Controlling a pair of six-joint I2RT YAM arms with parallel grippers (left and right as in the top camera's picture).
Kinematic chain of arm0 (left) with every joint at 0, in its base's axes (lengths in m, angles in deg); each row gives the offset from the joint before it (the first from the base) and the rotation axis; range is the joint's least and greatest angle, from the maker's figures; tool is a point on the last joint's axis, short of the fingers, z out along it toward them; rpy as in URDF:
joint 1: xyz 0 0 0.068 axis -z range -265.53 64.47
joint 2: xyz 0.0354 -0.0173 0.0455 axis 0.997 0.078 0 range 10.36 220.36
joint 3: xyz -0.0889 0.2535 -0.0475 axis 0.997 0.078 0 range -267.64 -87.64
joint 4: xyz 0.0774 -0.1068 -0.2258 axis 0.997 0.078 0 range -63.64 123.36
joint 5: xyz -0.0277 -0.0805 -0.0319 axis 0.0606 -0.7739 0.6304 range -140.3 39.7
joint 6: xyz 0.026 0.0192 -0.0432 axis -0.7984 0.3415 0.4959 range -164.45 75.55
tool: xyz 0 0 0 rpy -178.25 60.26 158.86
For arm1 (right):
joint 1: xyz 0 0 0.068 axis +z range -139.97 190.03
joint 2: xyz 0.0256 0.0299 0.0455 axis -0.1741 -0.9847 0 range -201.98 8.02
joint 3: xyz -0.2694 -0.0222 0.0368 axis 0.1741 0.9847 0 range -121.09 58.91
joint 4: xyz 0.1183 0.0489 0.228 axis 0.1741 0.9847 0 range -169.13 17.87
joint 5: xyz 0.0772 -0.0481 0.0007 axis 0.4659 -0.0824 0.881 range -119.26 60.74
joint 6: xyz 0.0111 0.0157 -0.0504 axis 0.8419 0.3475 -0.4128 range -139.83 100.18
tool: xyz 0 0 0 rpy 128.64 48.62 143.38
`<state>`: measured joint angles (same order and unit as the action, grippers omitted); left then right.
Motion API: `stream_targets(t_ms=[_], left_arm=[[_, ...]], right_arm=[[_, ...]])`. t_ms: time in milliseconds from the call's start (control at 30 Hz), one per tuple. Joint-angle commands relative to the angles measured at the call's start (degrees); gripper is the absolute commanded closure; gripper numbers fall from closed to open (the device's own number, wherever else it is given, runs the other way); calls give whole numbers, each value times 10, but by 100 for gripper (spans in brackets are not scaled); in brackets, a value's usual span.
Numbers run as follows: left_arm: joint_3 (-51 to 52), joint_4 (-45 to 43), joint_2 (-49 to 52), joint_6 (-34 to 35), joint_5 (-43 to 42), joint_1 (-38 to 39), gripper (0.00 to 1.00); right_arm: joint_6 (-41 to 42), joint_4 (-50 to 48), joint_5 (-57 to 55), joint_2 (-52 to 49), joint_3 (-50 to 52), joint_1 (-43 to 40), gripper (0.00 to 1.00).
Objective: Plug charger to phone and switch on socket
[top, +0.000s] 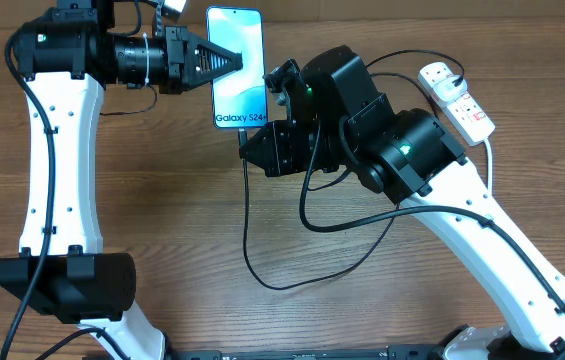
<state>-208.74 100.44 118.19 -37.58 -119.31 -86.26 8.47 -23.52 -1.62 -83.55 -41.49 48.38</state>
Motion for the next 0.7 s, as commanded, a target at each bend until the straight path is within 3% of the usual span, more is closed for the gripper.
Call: stream_targets(t_ms=[0, 667], left_arm=[[-1, 7, -3, -5, -30, 4, 96], [-1, 54, -2, -6, -25, 4, 96]], right_arm=[[-2, -13, -22, 0, -5, 0, 96], [-2, -67, -97, -14, -5, -2, 96]])
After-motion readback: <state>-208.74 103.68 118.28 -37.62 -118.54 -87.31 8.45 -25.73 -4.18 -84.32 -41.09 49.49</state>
